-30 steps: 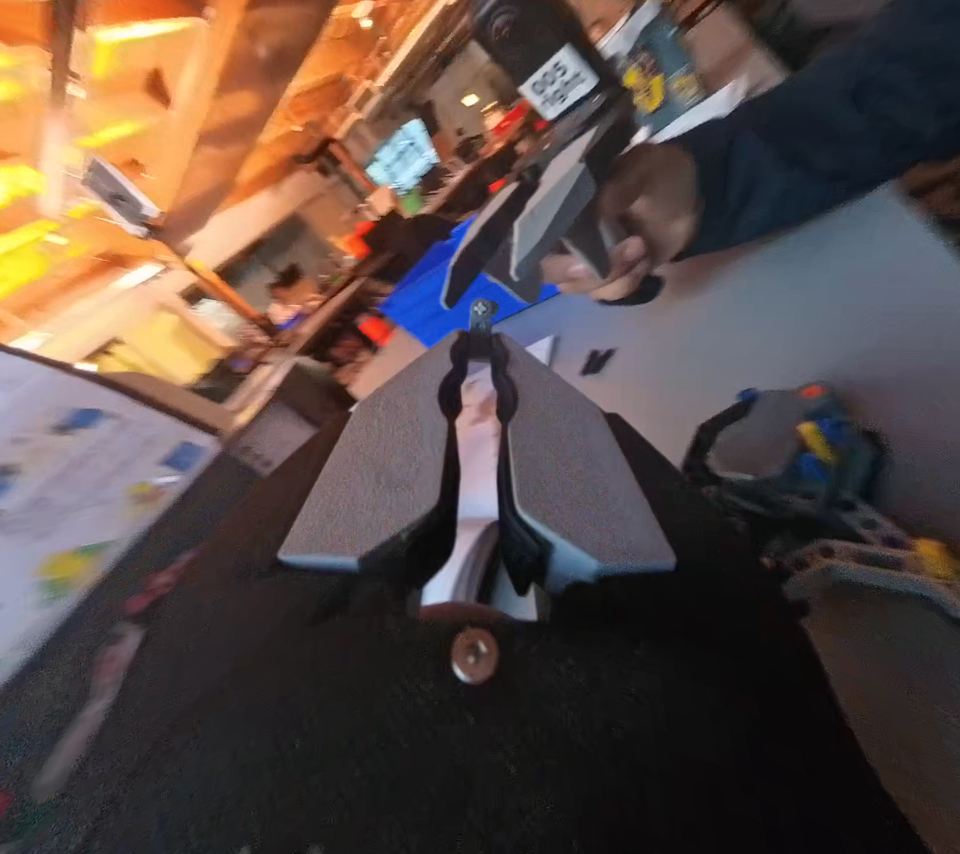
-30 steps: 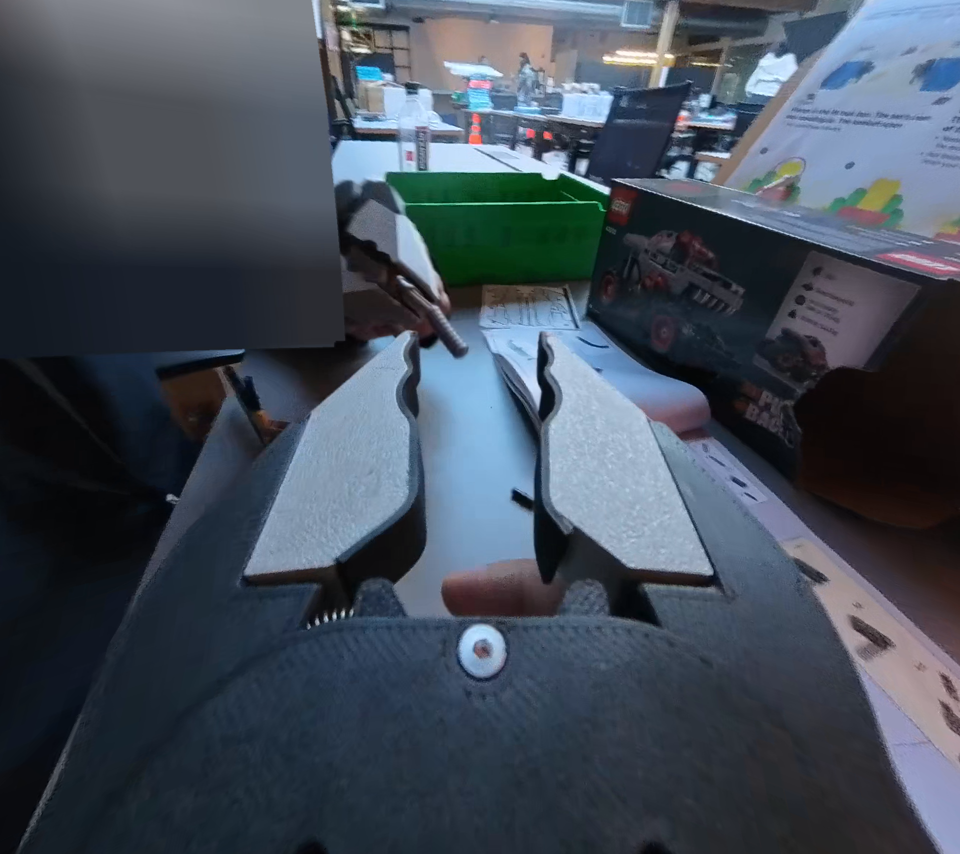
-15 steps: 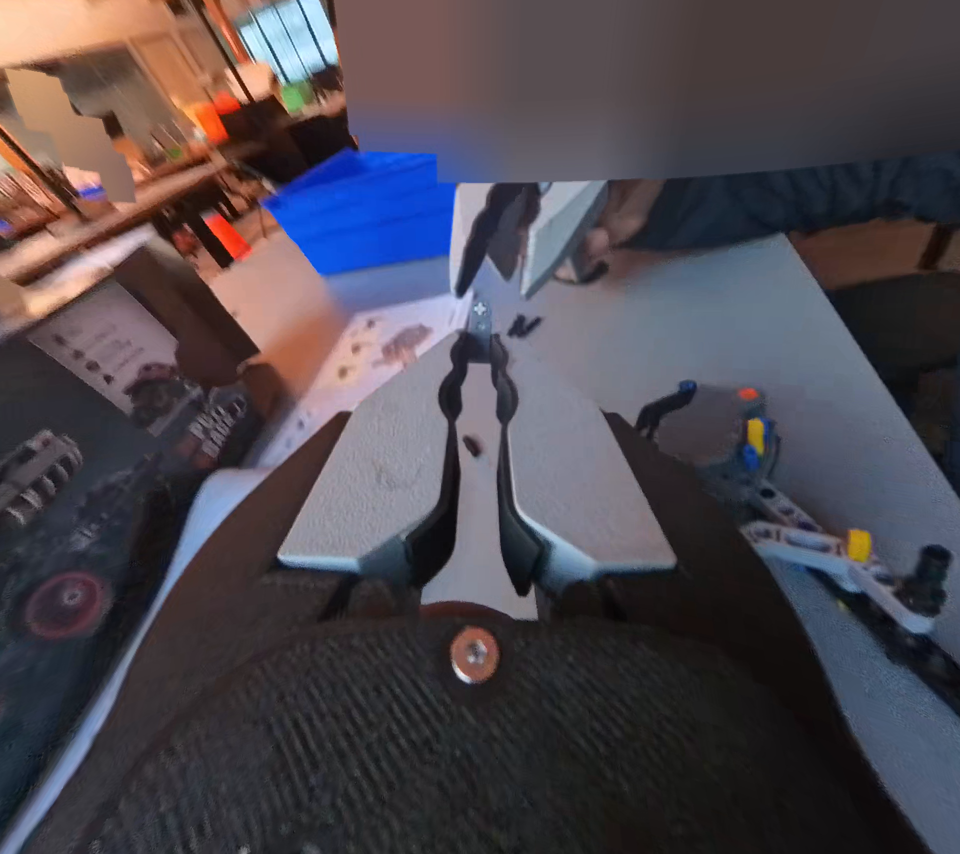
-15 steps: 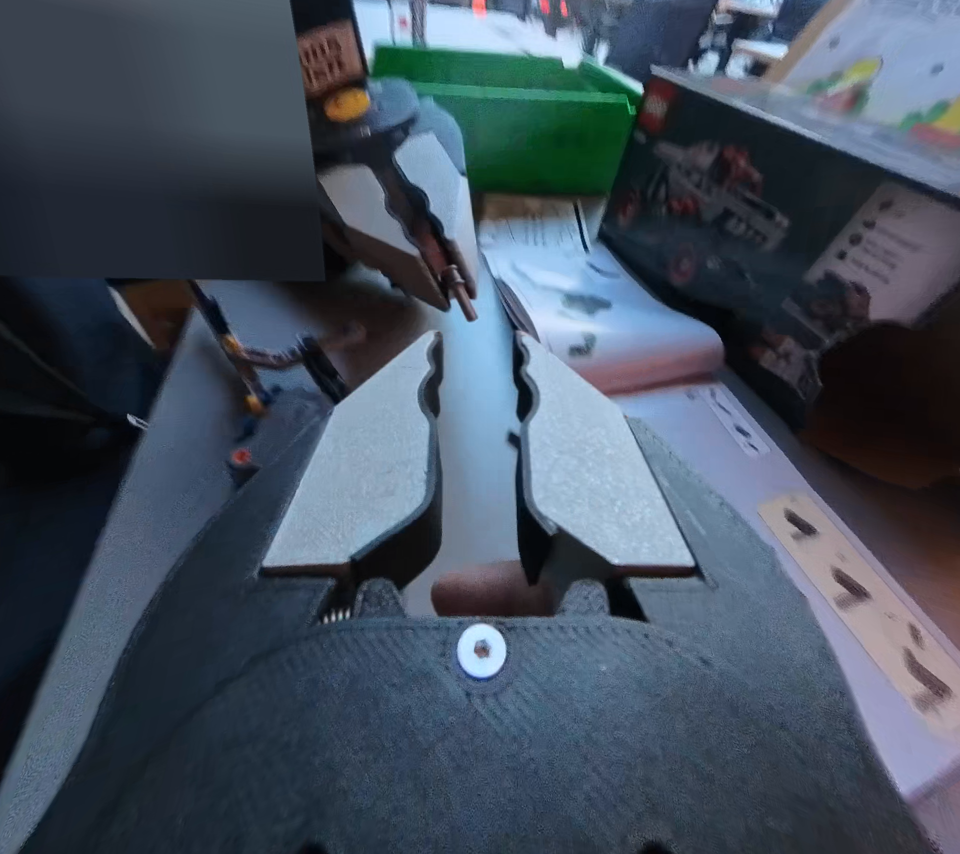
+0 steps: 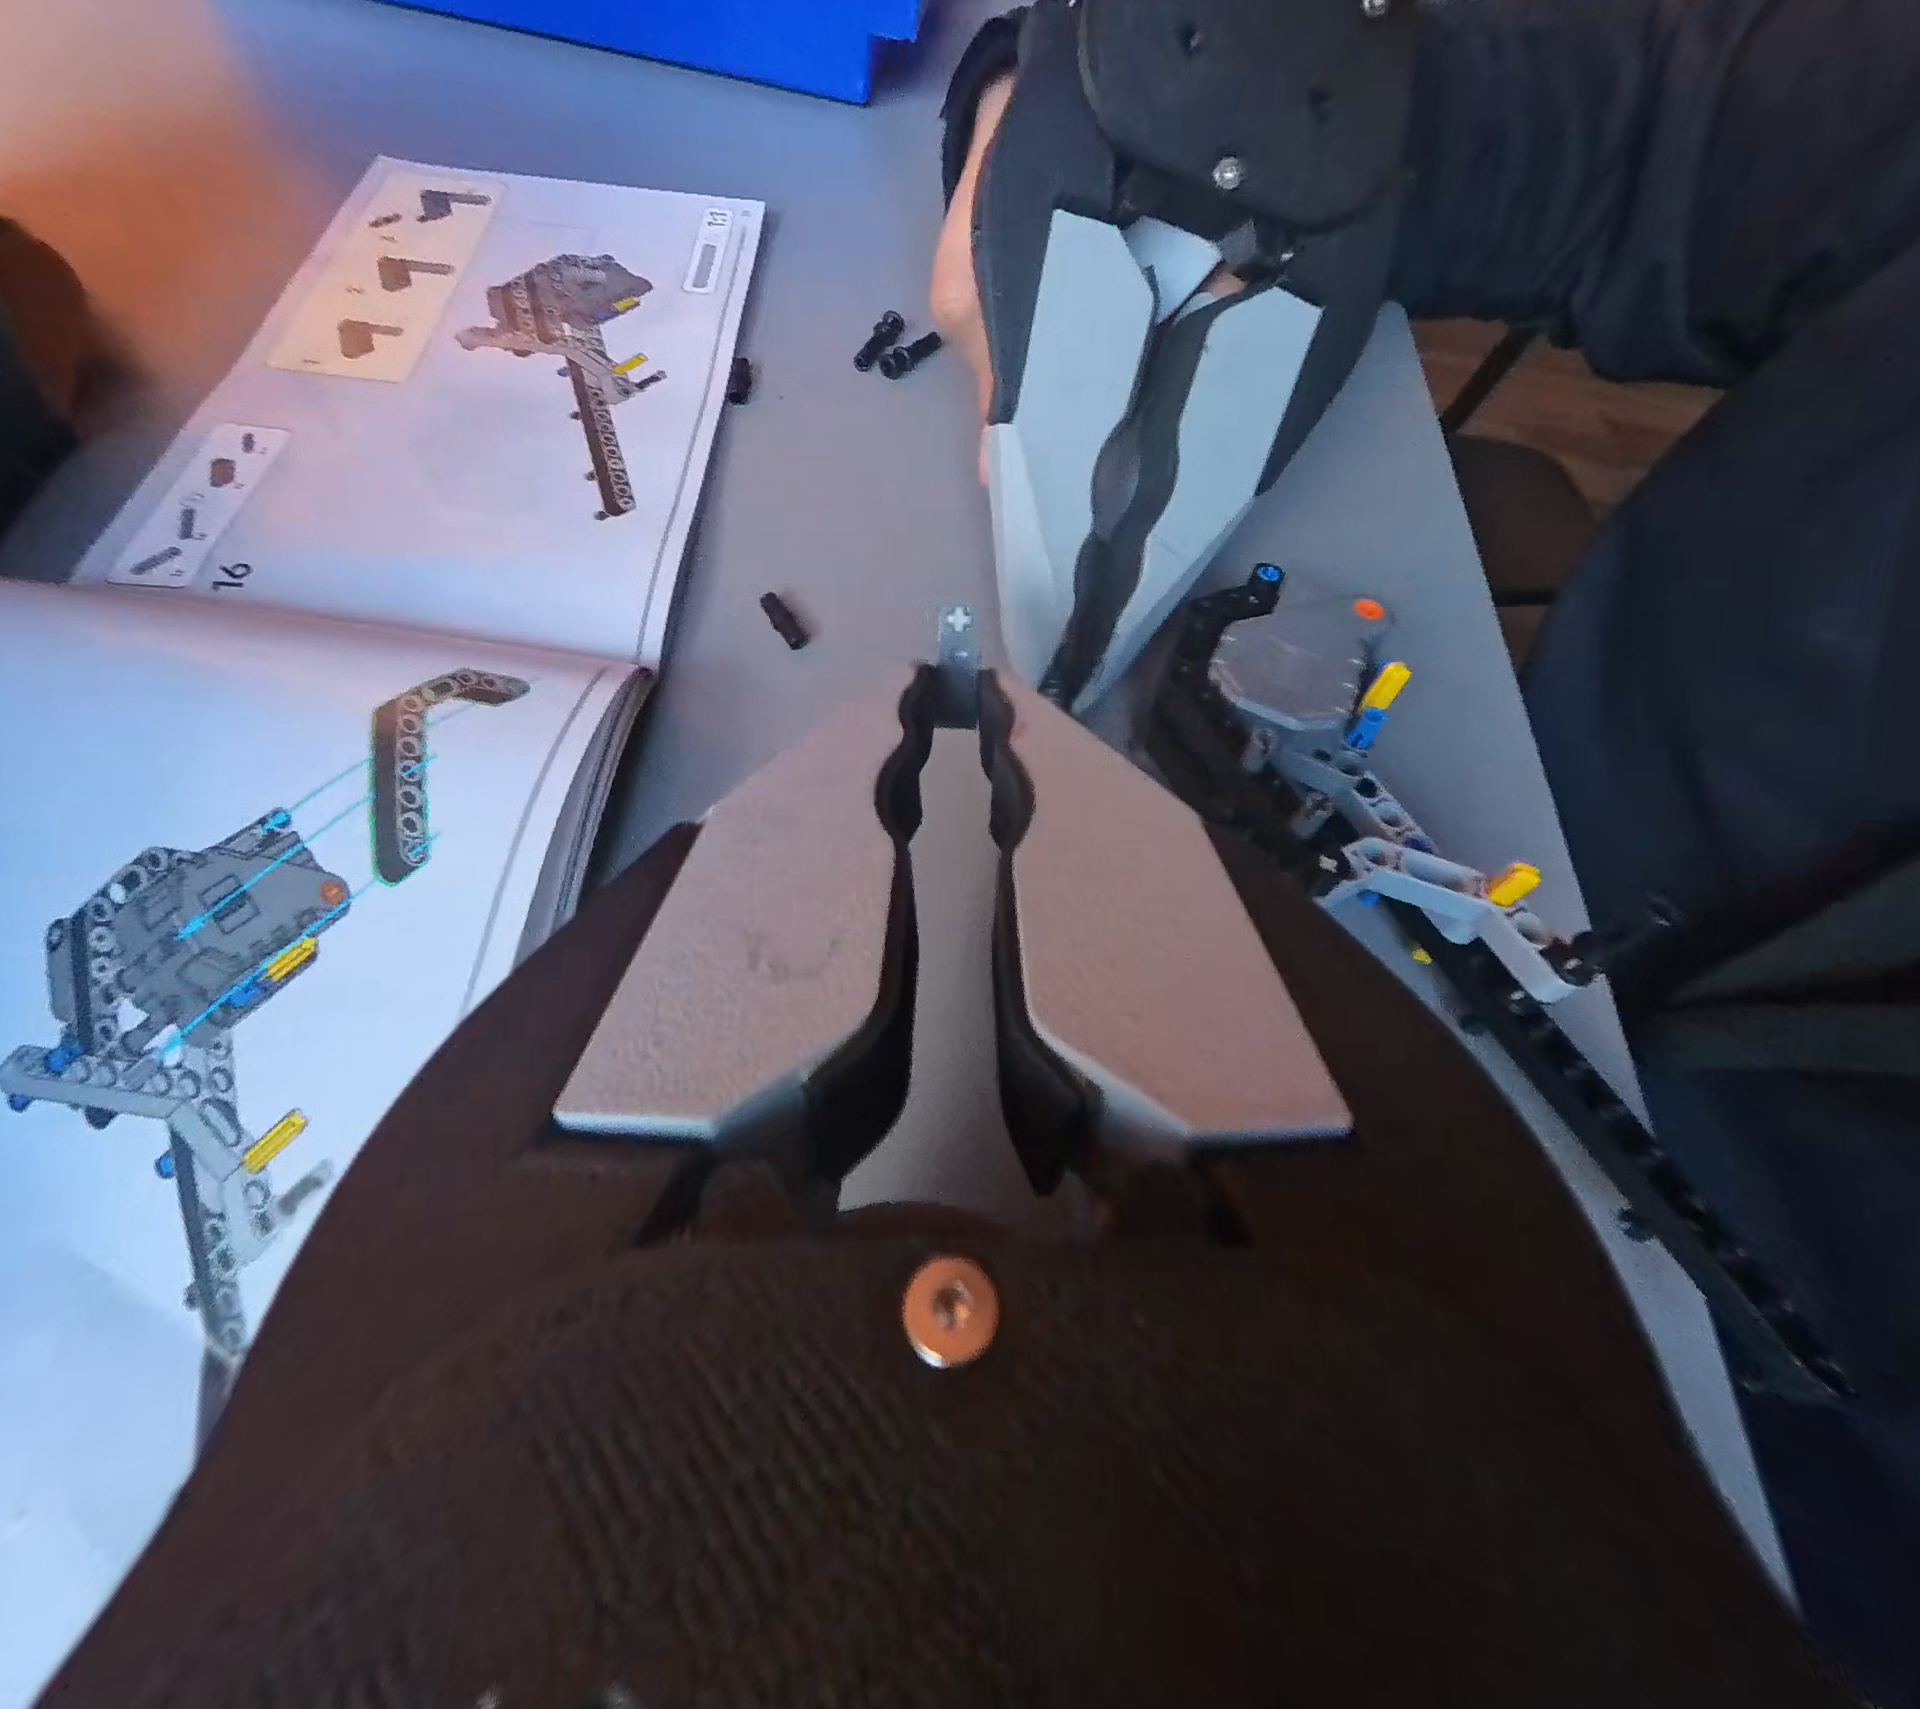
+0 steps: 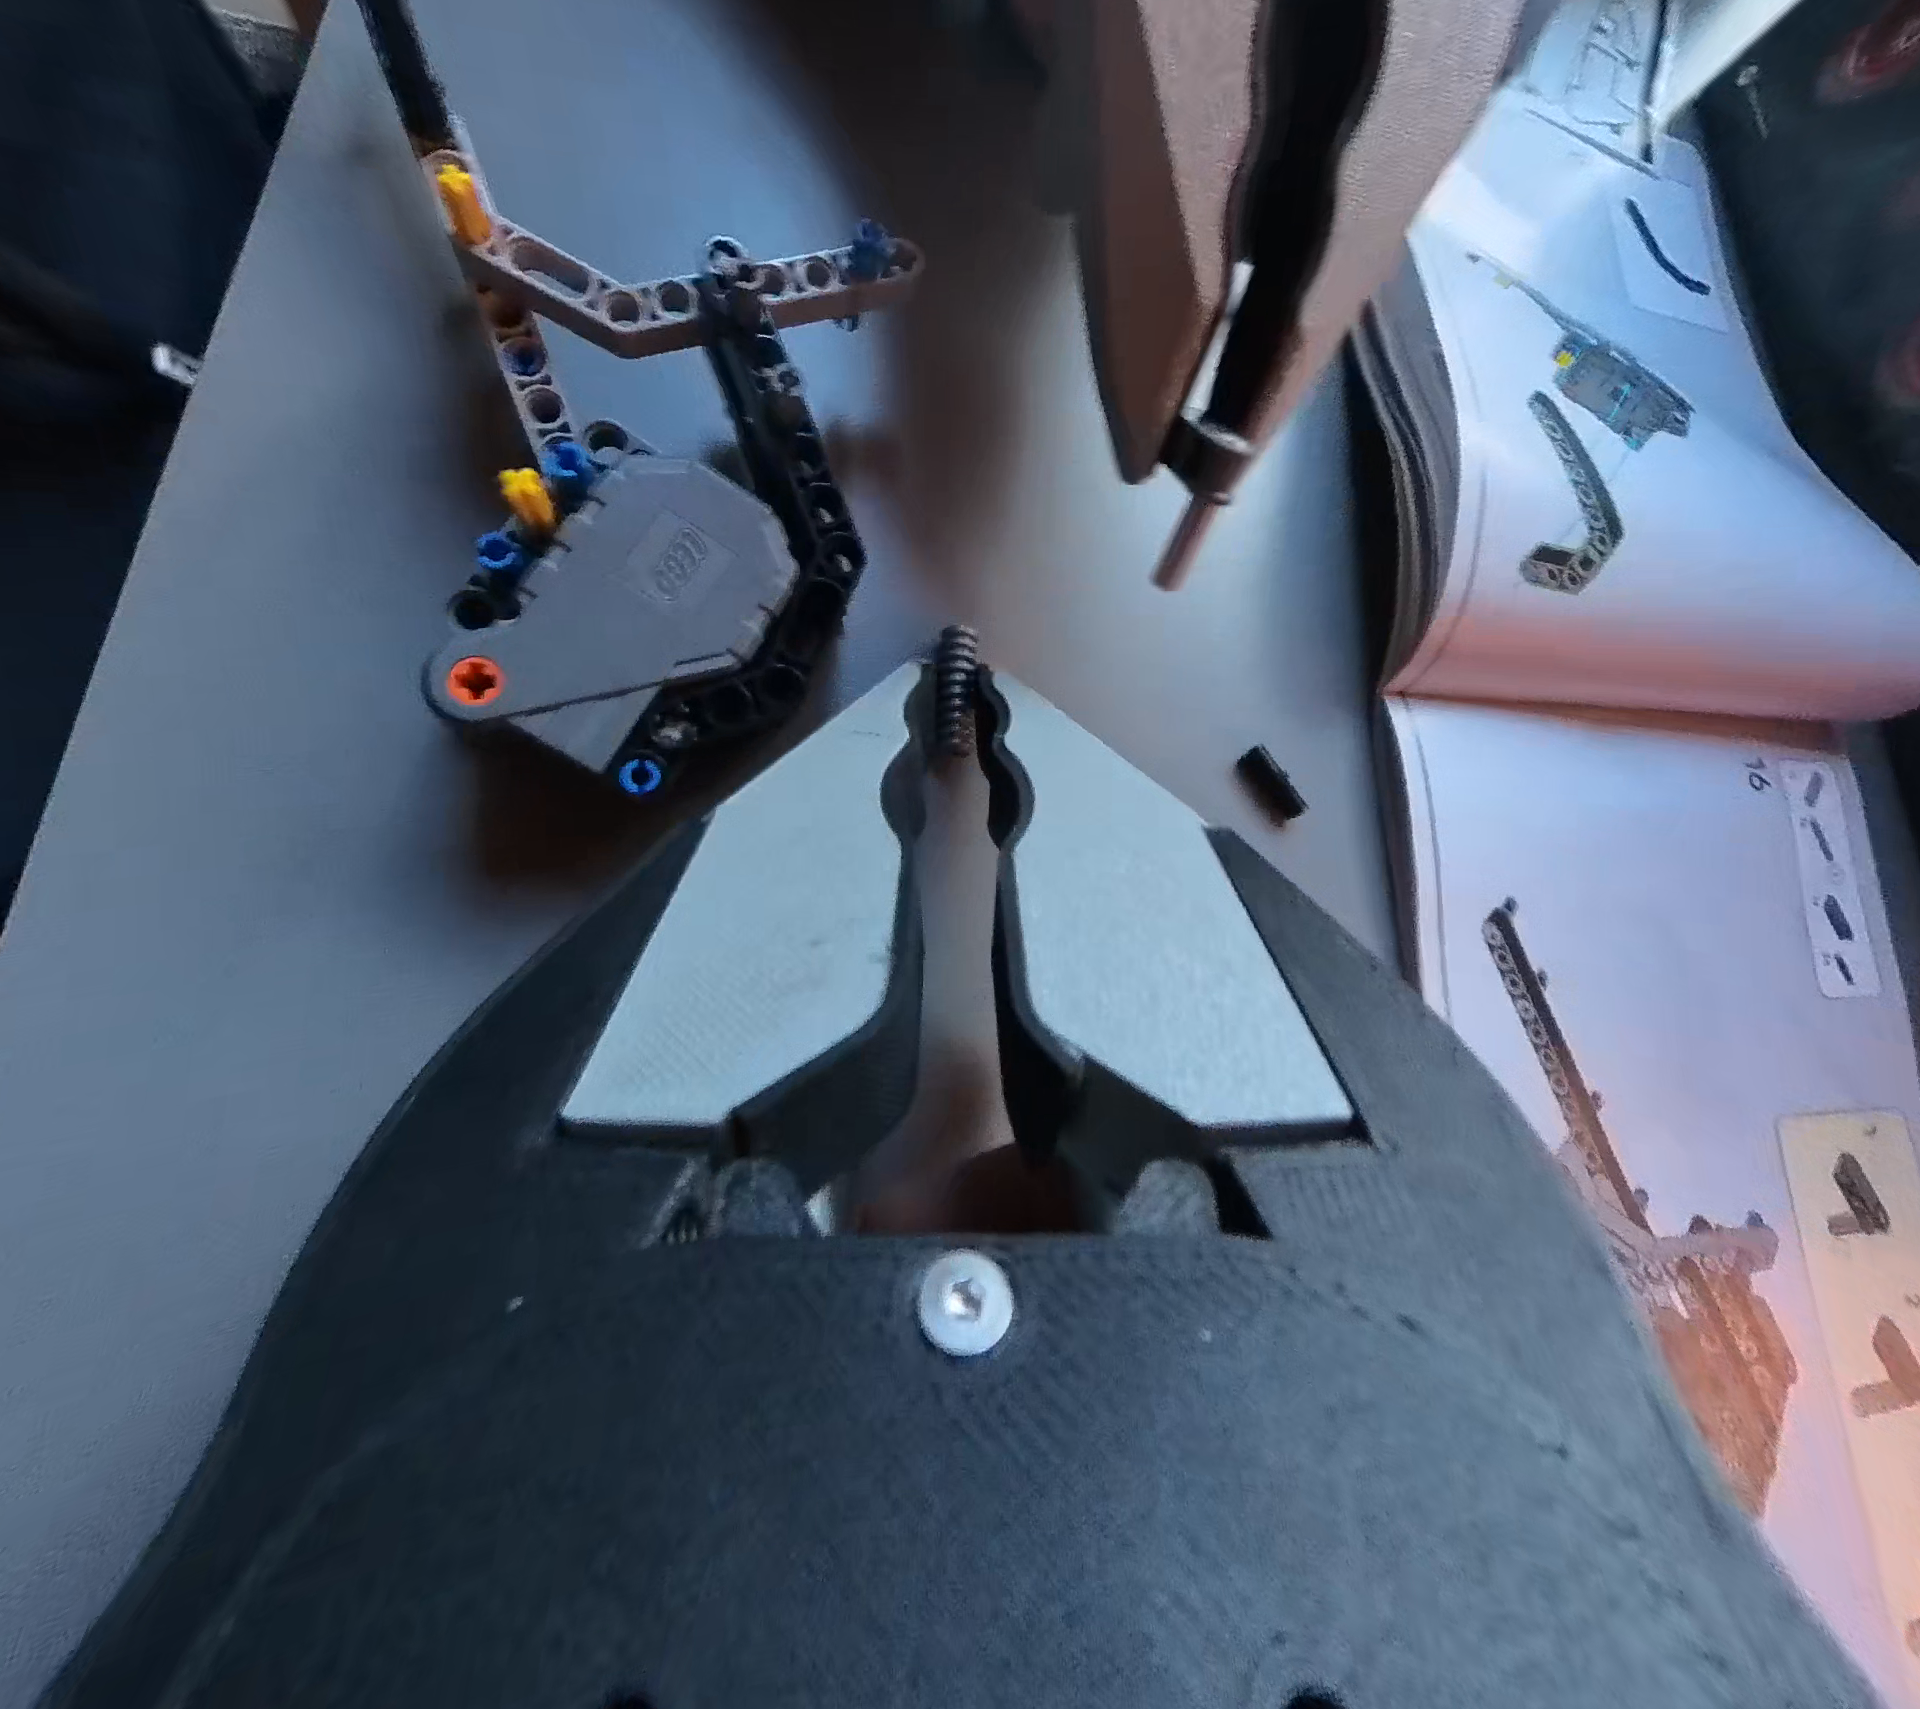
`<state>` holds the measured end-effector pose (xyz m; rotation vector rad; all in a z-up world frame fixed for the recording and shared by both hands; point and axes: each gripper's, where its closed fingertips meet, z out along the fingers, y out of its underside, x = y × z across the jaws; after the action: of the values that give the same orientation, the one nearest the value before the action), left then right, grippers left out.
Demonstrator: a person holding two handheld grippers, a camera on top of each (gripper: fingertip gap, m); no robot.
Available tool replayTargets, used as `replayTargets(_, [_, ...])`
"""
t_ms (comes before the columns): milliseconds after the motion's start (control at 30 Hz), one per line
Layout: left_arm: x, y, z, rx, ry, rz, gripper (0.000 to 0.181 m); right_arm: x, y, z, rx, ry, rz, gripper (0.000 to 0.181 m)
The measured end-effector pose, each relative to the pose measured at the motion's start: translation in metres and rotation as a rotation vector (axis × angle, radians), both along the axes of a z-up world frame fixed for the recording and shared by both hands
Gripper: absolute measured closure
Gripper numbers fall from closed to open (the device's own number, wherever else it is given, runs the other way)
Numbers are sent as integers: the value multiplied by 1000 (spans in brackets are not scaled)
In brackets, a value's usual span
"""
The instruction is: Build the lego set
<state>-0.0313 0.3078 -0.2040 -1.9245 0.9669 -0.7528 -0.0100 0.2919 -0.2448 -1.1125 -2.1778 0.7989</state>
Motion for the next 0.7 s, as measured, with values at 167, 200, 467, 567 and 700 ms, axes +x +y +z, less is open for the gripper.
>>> replayTargets(167, [-1, 3, 11, -40, -114, 30, 175, -9, 23, 15, -55, 81, -149, 177])
replayTargets(200, [1, 1, 15, -60, -155, 19, 175, -10, 26, 20, -109, 98, -176, 177])
replayTargets(467, [5, 5, 28, -132, -319, 31, 175, -13, 28, 51, -381, 208, -226, 177])
replayTargets(567, [1, 10, 32, -140, -372, 57, 175, -13, 34, 55, -451, 218, -251, 178])
replayTargets(700, [-5, 15, 36, -153, -421, 92, 175, -11, 38, 66, -550, 252, -269, 178])
